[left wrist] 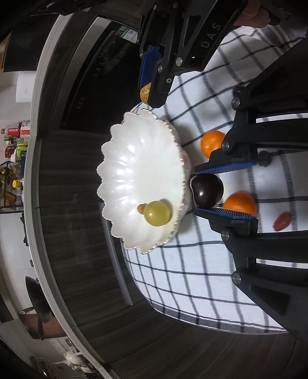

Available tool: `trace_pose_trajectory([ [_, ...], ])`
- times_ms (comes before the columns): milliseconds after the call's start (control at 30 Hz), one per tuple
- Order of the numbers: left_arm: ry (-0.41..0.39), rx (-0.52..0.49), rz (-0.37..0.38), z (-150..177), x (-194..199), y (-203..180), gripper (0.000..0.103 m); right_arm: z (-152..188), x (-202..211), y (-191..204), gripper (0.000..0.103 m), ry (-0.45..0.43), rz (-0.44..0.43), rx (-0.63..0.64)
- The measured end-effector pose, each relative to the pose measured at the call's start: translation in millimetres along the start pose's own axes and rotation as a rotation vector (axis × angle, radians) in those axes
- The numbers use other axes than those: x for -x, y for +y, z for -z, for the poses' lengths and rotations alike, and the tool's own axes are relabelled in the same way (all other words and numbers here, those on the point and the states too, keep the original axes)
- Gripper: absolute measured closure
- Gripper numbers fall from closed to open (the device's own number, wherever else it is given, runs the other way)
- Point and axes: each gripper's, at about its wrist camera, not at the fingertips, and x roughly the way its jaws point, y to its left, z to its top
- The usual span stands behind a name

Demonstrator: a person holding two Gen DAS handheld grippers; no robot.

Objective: Organize fruits
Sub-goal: 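Lift and carry the plum and brown fruit over the white bowl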

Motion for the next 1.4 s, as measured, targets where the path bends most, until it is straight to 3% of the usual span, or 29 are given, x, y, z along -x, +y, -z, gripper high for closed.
trace_pose_trajectory([
  [567, -0.017, 0.033, -0.028, -57.0, -37.4, 12.5, 0.075, -52.3, -30.3, -27.7, 0.076, -0.029, 0.022, -0.012],
  [1400, 0.051, 0.052, -0.026, -63.4, -92.9, 18.9, 0.075, -63.2, -88.4, -44.7, 0.076, 0.05, 0.049, -0.037],
])
